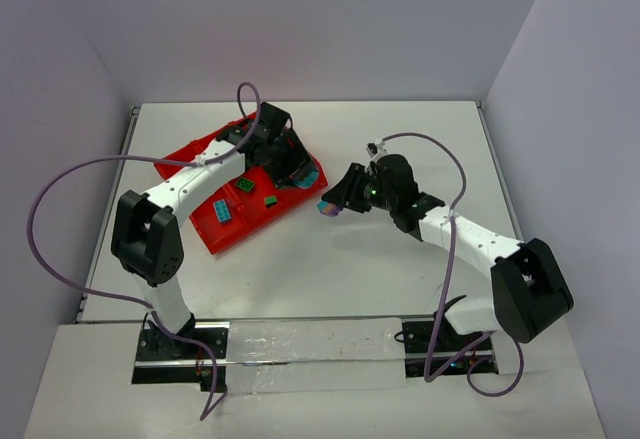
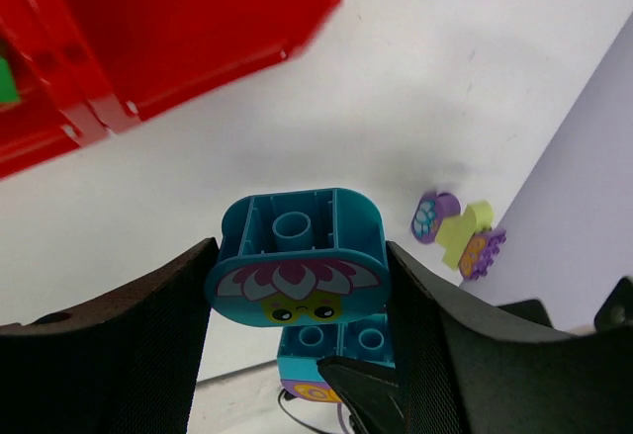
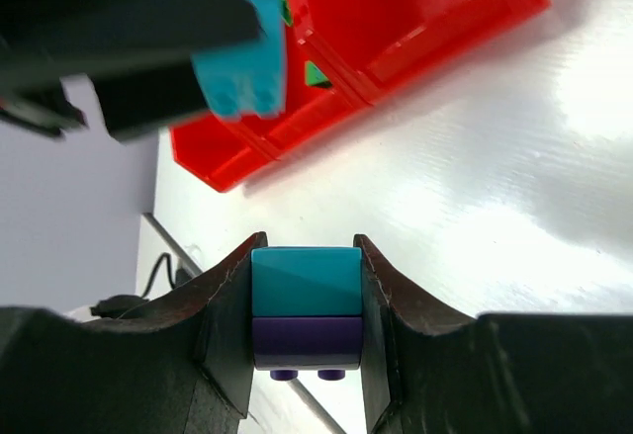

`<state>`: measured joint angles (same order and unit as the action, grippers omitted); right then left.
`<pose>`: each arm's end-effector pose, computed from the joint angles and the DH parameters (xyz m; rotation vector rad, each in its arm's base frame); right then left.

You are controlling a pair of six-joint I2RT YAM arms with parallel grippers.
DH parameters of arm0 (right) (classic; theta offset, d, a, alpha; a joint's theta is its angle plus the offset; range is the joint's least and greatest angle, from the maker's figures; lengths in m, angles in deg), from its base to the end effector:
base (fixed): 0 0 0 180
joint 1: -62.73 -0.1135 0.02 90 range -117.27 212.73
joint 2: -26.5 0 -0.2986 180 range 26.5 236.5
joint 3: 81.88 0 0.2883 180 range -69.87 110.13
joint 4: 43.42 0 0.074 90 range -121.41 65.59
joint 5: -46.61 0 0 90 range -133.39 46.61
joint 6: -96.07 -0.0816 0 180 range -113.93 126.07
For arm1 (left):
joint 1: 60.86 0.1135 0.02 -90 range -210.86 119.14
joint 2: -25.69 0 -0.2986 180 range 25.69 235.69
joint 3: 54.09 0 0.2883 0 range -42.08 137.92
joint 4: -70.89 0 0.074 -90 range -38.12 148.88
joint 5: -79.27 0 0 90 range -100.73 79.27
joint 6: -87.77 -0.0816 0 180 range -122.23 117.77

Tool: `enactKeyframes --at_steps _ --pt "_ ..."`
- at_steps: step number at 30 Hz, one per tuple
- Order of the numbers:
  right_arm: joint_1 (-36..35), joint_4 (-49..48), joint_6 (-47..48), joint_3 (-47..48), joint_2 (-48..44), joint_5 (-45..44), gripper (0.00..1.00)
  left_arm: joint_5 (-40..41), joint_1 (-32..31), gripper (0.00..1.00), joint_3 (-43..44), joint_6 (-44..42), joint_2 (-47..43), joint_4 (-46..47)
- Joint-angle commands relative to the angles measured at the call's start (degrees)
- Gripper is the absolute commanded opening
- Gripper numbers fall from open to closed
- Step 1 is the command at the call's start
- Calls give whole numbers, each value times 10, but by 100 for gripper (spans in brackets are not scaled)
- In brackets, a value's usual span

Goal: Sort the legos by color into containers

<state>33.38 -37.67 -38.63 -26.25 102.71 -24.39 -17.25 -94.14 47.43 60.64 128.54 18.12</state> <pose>0.2957 0.1968 0.2351 0.0670 2.2014 1.1117 0.3841 -0.2632 0.2723 -0.6426 2.6286 -0.7551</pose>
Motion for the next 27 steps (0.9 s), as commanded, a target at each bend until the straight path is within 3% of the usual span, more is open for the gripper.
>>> enactKeyframes --at_steps 1,5,9,12,16,22,27 --pt "-3 25 23 -5 -33 -13 0 9 7 0 14 -7 -17 30" --pt "1 60 34 3 -47 -49 0 13 12 0 35 -29 -12 10" --pt "20 126 53 15 -74 -108 0 76 24 0 87 -87 -13 -46" --pt "32 168 85 28 -103 -150 0 213 23 0 141 -128 -12 -127" --pt "44 207 113 42 -126 -185 0 333 40 0 210 -171 8 -183" --pt "47 217 114 54 -125 -183 0 331 115 0 229 -221 34 -164" --pt "48 215 113 53 -121 -181 1 269 191 0 206 -216 42 -149"
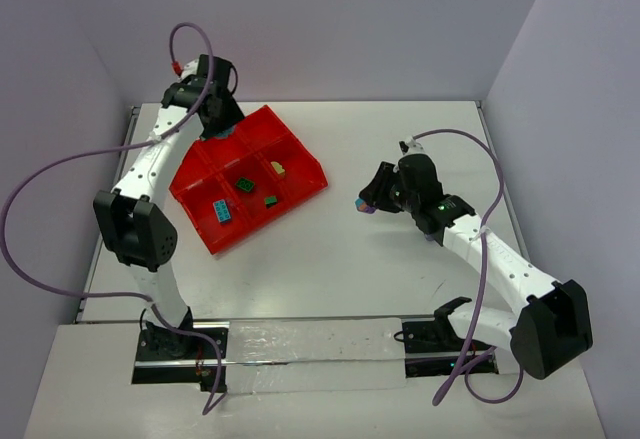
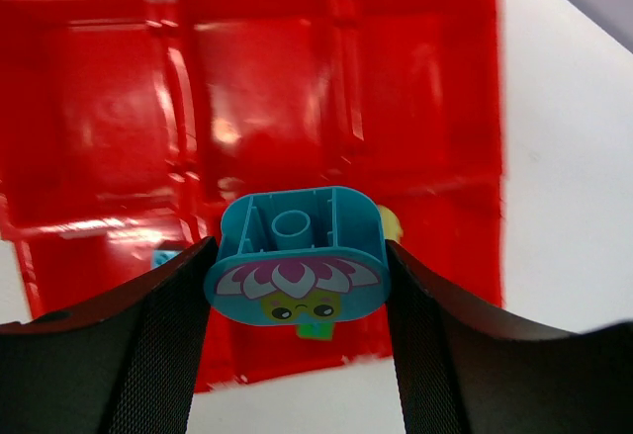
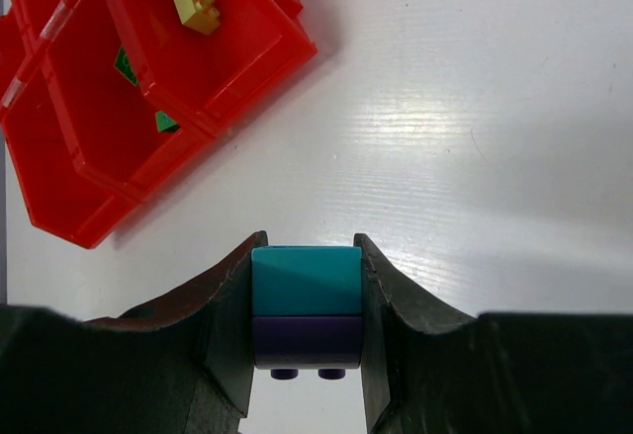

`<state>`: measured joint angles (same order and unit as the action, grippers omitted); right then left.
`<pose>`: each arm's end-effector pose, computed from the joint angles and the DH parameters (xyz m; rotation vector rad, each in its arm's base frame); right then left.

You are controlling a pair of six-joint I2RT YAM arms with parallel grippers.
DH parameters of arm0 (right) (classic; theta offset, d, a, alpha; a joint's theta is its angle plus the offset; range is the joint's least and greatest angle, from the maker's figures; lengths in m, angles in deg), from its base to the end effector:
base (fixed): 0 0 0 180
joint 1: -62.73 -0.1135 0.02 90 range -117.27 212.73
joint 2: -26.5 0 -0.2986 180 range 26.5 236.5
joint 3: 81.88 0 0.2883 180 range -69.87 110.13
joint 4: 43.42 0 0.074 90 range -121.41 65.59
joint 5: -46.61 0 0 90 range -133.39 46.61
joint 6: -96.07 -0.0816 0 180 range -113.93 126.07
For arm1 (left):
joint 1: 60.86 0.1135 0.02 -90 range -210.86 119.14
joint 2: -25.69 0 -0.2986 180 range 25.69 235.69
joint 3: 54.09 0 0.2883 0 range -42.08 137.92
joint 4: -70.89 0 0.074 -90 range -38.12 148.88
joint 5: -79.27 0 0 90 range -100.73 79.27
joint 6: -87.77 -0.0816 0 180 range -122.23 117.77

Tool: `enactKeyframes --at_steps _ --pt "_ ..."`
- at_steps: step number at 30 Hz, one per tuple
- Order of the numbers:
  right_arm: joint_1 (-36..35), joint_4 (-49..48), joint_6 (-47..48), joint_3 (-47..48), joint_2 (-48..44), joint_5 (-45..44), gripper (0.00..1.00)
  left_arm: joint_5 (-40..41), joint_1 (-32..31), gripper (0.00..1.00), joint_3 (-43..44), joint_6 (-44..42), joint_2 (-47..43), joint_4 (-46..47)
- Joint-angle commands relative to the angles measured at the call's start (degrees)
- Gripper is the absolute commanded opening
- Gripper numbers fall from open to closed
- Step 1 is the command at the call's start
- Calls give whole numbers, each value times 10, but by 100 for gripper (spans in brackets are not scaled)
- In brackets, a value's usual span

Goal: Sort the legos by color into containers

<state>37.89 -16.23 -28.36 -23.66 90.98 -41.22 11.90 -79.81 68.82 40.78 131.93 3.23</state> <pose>0.2779 0.1321 0.2658 0.1633 2.2181 0.6281 0.4582 -0.1241 0.3669 -0.6568 2.2779 -0.0255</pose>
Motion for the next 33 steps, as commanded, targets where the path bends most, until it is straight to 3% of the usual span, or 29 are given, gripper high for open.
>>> enactKeyframes --at_steps 1,6,13,20,23,26,27,30,33 --pt "3 2 10 28 -4 -13 1 -24 58 0 -19 -16 5 1" --pt "3 3 12 30 -2 -15 1 -27 69 0 -83 -14 -21 -4" --pt "3 4 12 29 3 -6 1 -36 69 0 -258 28 -120 6" --pt "3 0 9 32 4 6 1 -47 68 3 -340 69 -163 28" --pt "3 5 9 43 7 10 2 -47 67 24 -343 81 -153 20" --pt "3 10 15 59 9 14 2 -45 65 65 -354 85 -162 16" --pt "3 11 16 64 10 16 3 -47 65 74 -356 83 -169 18" --pt "3 16 20 78 17 23 3 -54 65 86 -345 72 -186 18" --pt "3 16 20 90 26 39 3 -53 59 88 -317 58 -194 7"
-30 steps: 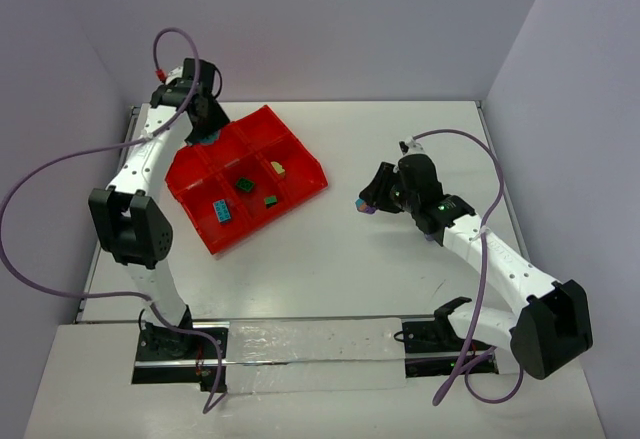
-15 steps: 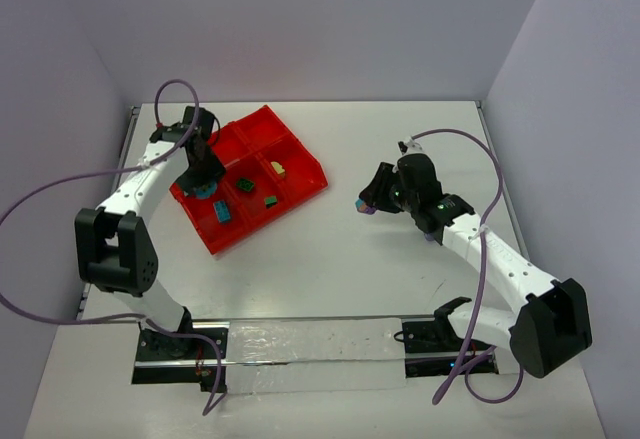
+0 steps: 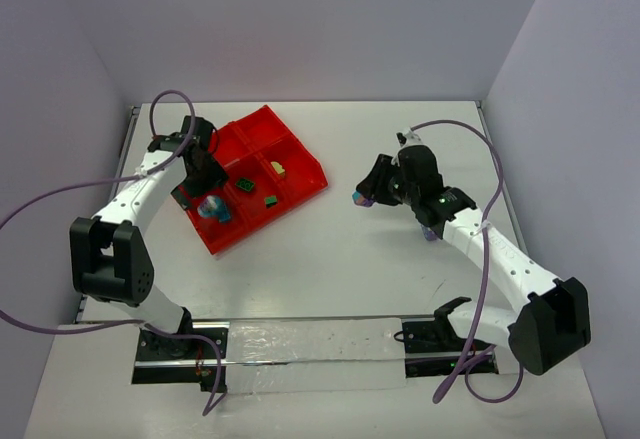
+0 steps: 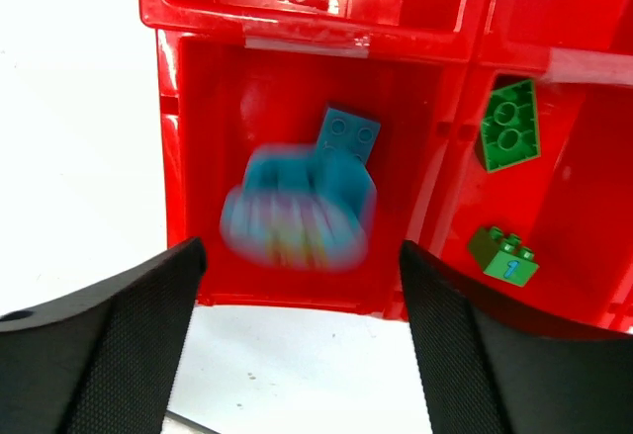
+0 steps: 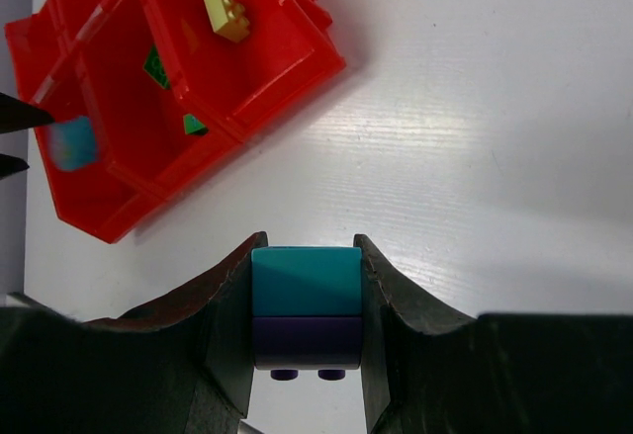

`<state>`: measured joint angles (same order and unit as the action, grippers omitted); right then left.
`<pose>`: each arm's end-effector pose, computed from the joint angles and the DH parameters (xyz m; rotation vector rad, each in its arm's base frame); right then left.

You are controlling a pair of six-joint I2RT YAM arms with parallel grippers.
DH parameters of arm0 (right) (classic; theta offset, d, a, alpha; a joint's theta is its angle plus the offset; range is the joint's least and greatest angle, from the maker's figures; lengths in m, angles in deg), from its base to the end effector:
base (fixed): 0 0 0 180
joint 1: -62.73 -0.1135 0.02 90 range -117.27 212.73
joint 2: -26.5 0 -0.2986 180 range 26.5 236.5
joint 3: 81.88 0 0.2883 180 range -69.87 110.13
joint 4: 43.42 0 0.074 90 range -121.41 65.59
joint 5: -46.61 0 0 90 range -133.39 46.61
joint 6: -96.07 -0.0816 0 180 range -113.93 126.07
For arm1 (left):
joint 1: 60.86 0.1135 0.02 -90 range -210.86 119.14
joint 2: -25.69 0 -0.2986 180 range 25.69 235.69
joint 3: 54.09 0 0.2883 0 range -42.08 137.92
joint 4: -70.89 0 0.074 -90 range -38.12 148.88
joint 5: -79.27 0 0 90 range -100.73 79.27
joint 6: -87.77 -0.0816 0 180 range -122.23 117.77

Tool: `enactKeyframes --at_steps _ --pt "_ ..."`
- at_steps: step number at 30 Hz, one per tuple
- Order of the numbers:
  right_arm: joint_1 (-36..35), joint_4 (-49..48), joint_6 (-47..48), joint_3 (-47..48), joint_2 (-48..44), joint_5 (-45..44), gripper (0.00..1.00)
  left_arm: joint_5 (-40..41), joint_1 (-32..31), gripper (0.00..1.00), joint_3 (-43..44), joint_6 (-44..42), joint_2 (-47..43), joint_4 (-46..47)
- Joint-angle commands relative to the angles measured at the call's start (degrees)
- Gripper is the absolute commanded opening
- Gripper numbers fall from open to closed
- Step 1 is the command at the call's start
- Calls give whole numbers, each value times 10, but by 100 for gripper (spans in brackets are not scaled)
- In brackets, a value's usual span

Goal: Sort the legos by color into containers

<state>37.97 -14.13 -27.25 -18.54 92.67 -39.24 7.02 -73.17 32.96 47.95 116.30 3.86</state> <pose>0.2871 0.1389 0.2898 0.1205 2.2020 0.6616 0.3583 -0.0527 0.2511 -0.9414 2.5227 0.1206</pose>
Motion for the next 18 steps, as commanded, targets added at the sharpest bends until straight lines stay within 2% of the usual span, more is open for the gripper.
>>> enactKeyframes --at_steps 1,5,8,9,10,11,12,13,16,18 --pt "2 -3 8 43 12 25 3 0 -11 89 53 -17 -38 -3" --pt "2 -1 11 65 19 55 3 3 -32 90 106 -35 -38 -3" --pt "2 -2 27 79 22 106 3 -45 -53 89 110 -77 -47 63" --pt "3 -4 31 89 27 129 3 -109 -63 88 93 -92 -61 95" --pt "5 -14 38 93 30 188 4 -151 -68 88 80 -110 -69 166" --pt "5 -22 40 95 31 221 4 -255 -70 88 54 -123 -74 203" --pt "6 -41 42 98 32 283 4 -308 -76 88 44 -132 -79 265" --pt "6 -60 41 98 30 306 4 -387 -79 87 30 -132 -76 287" --pt "6 -96 25 92 26 387 5 -518 -85 87 3 -116 -67 363" --pt "6 -124 12 86 23 418 5 -626 -88 84 -18 -102 -55 455"
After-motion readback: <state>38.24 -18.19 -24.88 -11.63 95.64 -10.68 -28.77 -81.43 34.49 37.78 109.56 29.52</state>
